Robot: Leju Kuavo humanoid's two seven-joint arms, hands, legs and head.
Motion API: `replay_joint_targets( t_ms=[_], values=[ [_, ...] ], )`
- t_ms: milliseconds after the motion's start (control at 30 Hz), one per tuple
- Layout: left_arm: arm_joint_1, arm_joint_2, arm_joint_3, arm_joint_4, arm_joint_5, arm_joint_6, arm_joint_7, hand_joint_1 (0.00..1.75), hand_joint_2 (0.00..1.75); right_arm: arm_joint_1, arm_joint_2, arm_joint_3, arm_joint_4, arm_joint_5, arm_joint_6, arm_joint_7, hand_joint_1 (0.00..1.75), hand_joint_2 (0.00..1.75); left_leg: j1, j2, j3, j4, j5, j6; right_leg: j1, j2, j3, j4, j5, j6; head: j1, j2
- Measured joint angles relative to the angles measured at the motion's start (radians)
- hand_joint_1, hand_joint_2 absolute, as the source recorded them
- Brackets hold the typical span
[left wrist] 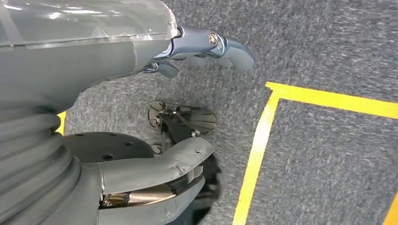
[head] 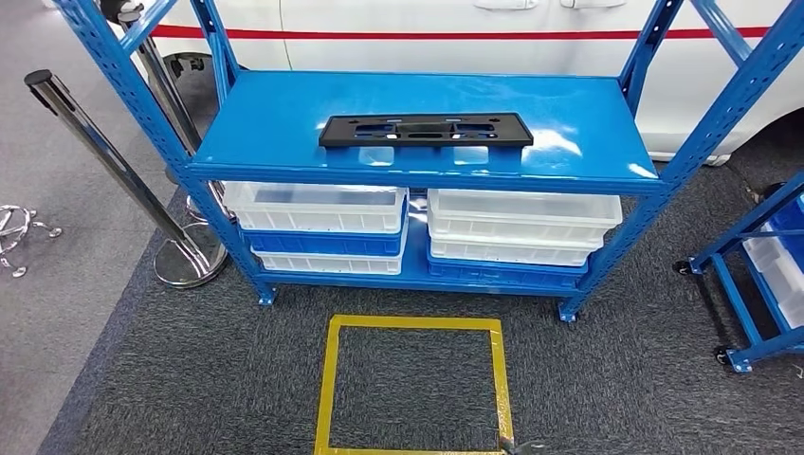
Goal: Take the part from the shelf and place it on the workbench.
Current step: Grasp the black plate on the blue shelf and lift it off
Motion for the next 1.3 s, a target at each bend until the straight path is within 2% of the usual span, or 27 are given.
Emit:
replay_joint_targets(
  t_ms=[33, 100, 133, 167, 233, 267, 300, 333, 367, 433, 467, 533, 600, 667, 733, 800, 833, 867, 900, 933, 967, 1033, 1067, 1133, 1200, 1233, 1300],
  values=[
    [-0.001, 0.001, 0.000, 0.000, -0.004, -0.007, 0.000, 0.00, 1.75, 0.004, 0.002, -0.119, -0.022, 0.137, 0.010, 0.000, 0.00, 1.31, -0.004, -0.001, 0.003, -0.014, -0.002, 0.004, -0.001, -0.001, -0.002, -0.001, 0.001, 0.005, 0.000, 0.000],
    [-0.002, 0.004, 0.001, 0.002, -0.011, -0.026, 0.002, 0.00, 1.75, 0.008, 0.009, -0.341, -0.067, 0.298, 0.030, 0.000, 0.00, 0.44, -0.005, -0.002, 0.005, -0.027, 0.006, 0.012, -0.003, -0.002, -0.003, -0.004, 0.004, 0.017, 0.000, 0.000],
    [-0.001, 0.005, 0.001, 0.002, -0.013, -0.034, 0.003, 0.00, 1.75, 0.009, 0.011, -0.430, -0.086, 0.333, 0.040, 0.000, 0.00, 0.44, -0.004, -0.002, 0.009, -0.036, 0.011, 0.017, -0.004, -0.002, -0.004, 0.001, -0.002, 0.022, 0.000, 0.000],
    [-0.001, 0.007, 0.001, 0.003, -0.014, -0.041, 0.004, 0.00, 1.75, 0.008, 0.013, -0.506, -0.101, 0.357, 0.050, 0.000, 0.00, 0.87, -0.001, -0.002, 0.012, -0.045, 0.018, 0.022, -0.004, -0.002, -0.011, 0.020, -0.018, 0.026, 0.000, 0.000],
    [-0.001, 0.009, 0.001, 0.003, -0.015, -0.050, 0.007, 0.00, 1.75, 0.007, 0.013, -0.630, -0.125, 0.395, 0.065, 0.000, 0.00, 1.75, 0.000, -0.001, 0.014, -0.052, 0.024, 0.030, -0.004, -0.001, -0.051, 0.109, -0.075, 0.031, 0.001, 0.000],
    [-0.001, 0.010, 0.001, 0.003, -0.016, -0.052, 0.009, 0.00, 1.75, 0.007, 0.013, -0.679, -0.134, 0.416, 0.070, 0.000, 0.00, 1.75, -0.001, -0.001, 0.013, -0.052, 0.024, 0.032, -0.004, -0.001, -0.078, 0.168, -0.104, 0.033, 0.001, 0.000],
    [-0.001, 0.011, 0.001, 0.004, -0.018, -0.055, 0.011, 0.00, 1.75, 0.009, 0.013, -0.724, -0.142, 0.443, 0.075, 0.000, 0.00, 1.75, -0.001, -0.001, 0.012, -0.051, 0.024, 0.032, -0.004, -0.001, -0.099, 0.213, -0.119, 0.036, 0.001, 0.000],
    [0.000, 0.012, 0.001, 0.004, -0.019, -0.058, 0.012, 0.00, 1.75, 0.010, 0.013, -0.766, -0.151, 0.473, 0.080, 0.000, 0.00, 1.75, -0.001, -0.001, 0.011, -0.049, 0.024, 0.032, -0.005, -0.001, -0.108, 0.231, -0.116, 0.038, 0.001, 0.000],
    [0.000, 0.013, 0.001, 0.004, -0.020, -0.060, 0.013, 0.00, 1.75, 0.010, 0.013, -0.805, -0.161, 0.503, 0.086, 0.000, 0.00, 1.75, -0.001, -0.001, 0.011, -0.047, 0.023, 0.031, -0.006, -0.001, -0.101, 0.218, -0.096, 0.040, 0.001, 0.000],
    [-0.001, 0.014, 0.001, 0.005, -0.022, -0.063, 0.014, 0.00, 1.75, 0.007, 0.013, -0.865, -0.177, 0.545, 0.095, 0.000, 0.00, 1.75, 0.000, -0.001, 0.011, -0.040, 0.019, 0.026, -0.011, -0.002, -0.058, 0.132, -0.038, 0.043, 0.001, 0.000],
    [-0.002, 0.014, 0.001, 0.005, -0.023, -0.064, 0.014, 0.00, 1.75, 0.004, 0.013, -0.888, -0.183, 0.557, 0.099, 0.000, 0.00, 1.75, 0.001, -0.001, 0.010, -0.035, 0.016, 0.023, -0.012, -0.002, -0.033, 0.082, -0.018, 0.044, 0.001, 0.000],
    [-0.003, 0.015, 0.001, 0.005, -0.025, -0.064, 0.015, 0.00, 1.75, -0.002, 0.013, -0.927, -0.195, 0.577, 0.107, 0.000, 0.00, 1.75, -0.001, -0.001, 0.003, -0.021, 0.009, 0.014, -0.010, -0.001, -0.005, 0.019, -0.004, 0.037, 0.001, 0.000],
    [-0.005, 0.017, 0.001, 0.005, -0.028, -0.065, 0.017, 0.00, 1.75, -0.006, 0.013, -0.967, -0.215, 0.609, 0.102, 0.000, 0.00, 1.75, -0.003, -0.002, -0.003, -0.013, 0.007, 0.005, -0.004, 0.001, -0.002, 0.003, -0.005, 0.025, 0.000, 0.000],
    [-0.005, 0.020, 0.001, 0.006, -0.032, -0.065, 0.017, 0.00, 1.75, -0.011, 0.013, -1.000, -0.240, 0.651, 0.080, 0.000, 0.00, 1.75, 0.000, -0.002, -0.008, -0.007, 0.002, -0.003, -0.005, 0.001, -0.004, 0.001, 0.000, 0.013, 0.000, 0.000],
    [-0.006, 0.022, 0.000, 0.006, -0.041, -0.065, 0.017, 0.00, 1.75, -0.021, 0.013, -1.021, -0.267, 0.692, 0.049, 0.000, 0.00, 1.75, 0.003, -0.002, -0.033, 0.051, -0.036, -0.014, -0.008, 0.000, -0.004, -0.002, 0.004, 0.003, 0.000, 0.000],
    [-0.008, 0.023, -0.003, 0.007, -0.057, -0.066, 0.017, 0.00, 1.75, -0.031, 0.013, -1.035, -0.292, 0.722, 0.020, 0.003, 0.00, 1.75, 0.007, -0.002, -0.088, 0.173, -0.097, -0.023, -0.007, -0.001, -0.005, -0.002, 0.005, -0.002, 0.000, 0.000],
    [-0.008, 0.024, -0.006, 0.009, -0.065, -0.067, 0.017, 0.00, 1.75, -0.035, 0.012, -1.040, -0.305, 0.732, 0.009, 0.008, 0.00, 1.75, 0.009, -0.002, -0.115, 0.230, -0.117, -0.025, -0.005, -0.001, -0.005, -0.002, 0.005, -0.003, 0.000, 0.000],
    [-0.008, 0.025, -0.010, 0.010, -0.074, -0.069, 0.017, 0.00, 1.75, -0.038, 0.011, -1.045, -0.322, 0.741, 0.002, 0.017, 0.00, 1.75, 0.010, -0.002, -0.130, 0.262, -0.120, -0.025, -0.004, -0.001, -0.005, -0.002, 0.005, -0.003, 0.000, 0.000],
    [-0.008, 0.026, -0.015, 0.011, -0.081, -0.071, 0.017, 0.00, 1.75, -0.040, 0.010, -1.048, -0.340, 0.749, -0.004, 0.027, 0.00, 1.75, 0.010, -0.002, -0.130, 0.258, -0.104, -0.024, -0.004, 0.000, -0.004, -0.002, 0.005, -0.003, 0.000, 0.000],
    [-0.009, 0.027, -0.020, 0.011, -0.087, -0.072, 0.017, 0.00, 1.75, -0.043, 0.010, -1.049, -0.360, 0.757, -0.010, 0.036, 0.00, 1.75, 0.010, -0.002, -0.110, 0.214, -0.072, -0.020, -0.003, 0.000, -0.003, -0.002, 0.005, -0.003, 0.000, 0.000],
    [-0.010, 0.028, -0.024, 0.012, -0.091, -0.073, 0.016, 0.00, 1.75, -0.046, 0.009, -1.049, -0.378, 0.763, -0.016, 0.042, 0.00, 1.75, 0.009, -0.002, -0.078, 0.146, -0.034, -0.015, -0.003, 0.001, -0.002, -0.002, 0.005, -0.003, 0.000, 0.000],
    [-0.016, 0.030, -0.031, 0.012, -0.094, -0.074, 0.016, 0.00, 1.75, -0.052, 0.009, -1.050, -0.403, 0.771, -0.024, 0.048, 0.00, 1.75, 0.003, -0.002, -0.021, 0.024, 0.009, -0.004, -0.002, 0.001, -0.003, -0.002, 0.005, 0.001, 0.000, 0.000],
    [-0.018, 0.030, -0.033, 0.012, -0.095, -0.074, 0.015, 0.00, 1.75, -0.054, 0.009, -1.051, -0.411, 0.773, -0.027, 0.050, 0.00, 1.75, 0.000, -0.003, -0.009, -0.006, 0.014, -0.001, -0.002, 0.001, -0.005, -0.003, 0.006, 0.005, 0.000, 0.000],
    [-0.018, 0.031, -0.036, 0.012, -0.097, -0.074, 0.015, 0.00, 1.75, -0.055, 0.009, -1.052, -0.427, 0.778, -0.034, 0.052, 0.00, 1.75, -0.004, -0.004, -0.006, -0.021, 0.014, 0.006, -0.003, 0.000, -0.007, -0.007, 0.010, 0.016, 0.001, 0.000],
    [-0.017, 0.031, -0.039, 0.012, -0.099, -0.077, 0.015, 0.00, 1.75, -0.056, 0.008, -1.052, -0.447, 0.790, -0.041, 0.054, 0.00, 1.75, -0.001, -0.003, -0.001, -0.037, 0.024, 0.015, -0.004, -0.001, -0.011, 0.004, -0.001, 0.025, 0.001, 0.000],
    [-0.018, 0.032, -0.040, 0.012, -0.100, -0.079, 0.015, 0.00, 1.75, -0.058, 0.006, -1.052, -0.461, 0.798, -0.044, 0.059, 0.00, 1.75, 0.002, -0.001, 0.002, -0.046, 0.030, 0.021, -0.004, -0.001, -0.022, 0.030, -0.020, 0.028, 0.001, 0.000],
    [-0.021, 0.034, -0.043, 0.012, -0.102, -0.083, 0.014, 0.00, 1.75, -0.061, 0.002, -1.052, -0.490, 0.813, -0.052, 0.078, 0.00, 1.75, 0.001, 0.000, 0.002, -0.051, 0.033, 0.028, -0.004, 0.000, -0.070, 0.134, -0.080, 0.032, 0.001, 0.000]
  ],
)
